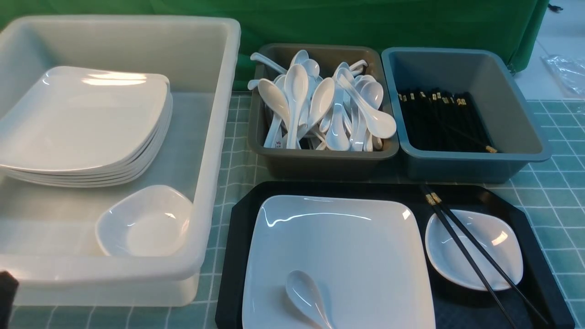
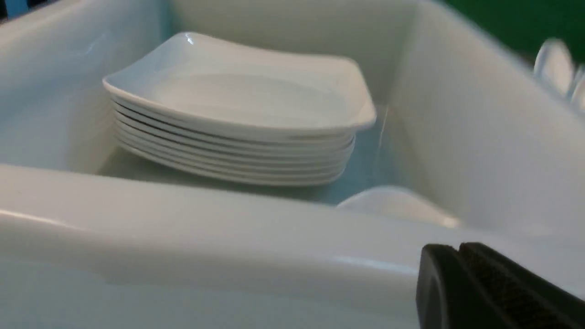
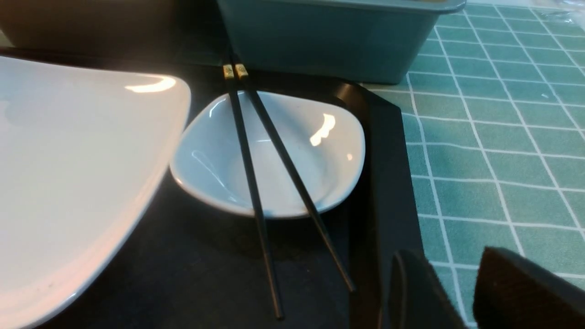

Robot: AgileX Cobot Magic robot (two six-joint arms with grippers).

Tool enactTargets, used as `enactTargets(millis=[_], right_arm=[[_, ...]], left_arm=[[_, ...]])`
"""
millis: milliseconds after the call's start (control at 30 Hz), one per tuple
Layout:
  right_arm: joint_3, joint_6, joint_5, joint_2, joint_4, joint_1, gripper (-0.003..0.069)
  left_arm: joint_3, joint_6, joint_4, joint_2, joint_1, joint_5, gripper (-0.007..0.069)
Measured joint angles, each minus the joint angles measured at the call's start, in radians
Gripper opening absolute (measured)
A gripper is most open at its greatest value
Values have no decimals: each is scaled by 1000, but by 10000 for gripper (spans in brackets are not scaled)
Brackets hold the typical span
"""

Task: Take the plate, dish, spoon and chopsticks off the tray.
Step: Use the right arm to grab a pair of chopsticks from the plate

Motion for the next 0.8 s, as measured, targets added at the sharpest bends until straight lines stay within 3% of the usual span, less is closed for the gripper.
enactTargets(millis=[33,133,267,400,567,600,800], right_arm=[[0,0,0,0,0,0,241],[0,0,0,0,0,0,241],[0,0,0,0,0,0,241],[0,0,0,0,0,0,241],[0,0,0,0,0,0,241],[0,0,0,0,0,0,241],[0,0,0,0,0,0,241]], left_arm=[[0,-45,-127,0,0,-73,13],[0,-93,-263,0,0,-176,13],[-7,-125,-292,0,1,-211,13],[-201,-94,-162,40,2,52,13],[-495,166,-110,284,-17,433,13],[-504,180,-110,306,-21,451,13],[-647,250,-85,615,-291,504,13]])
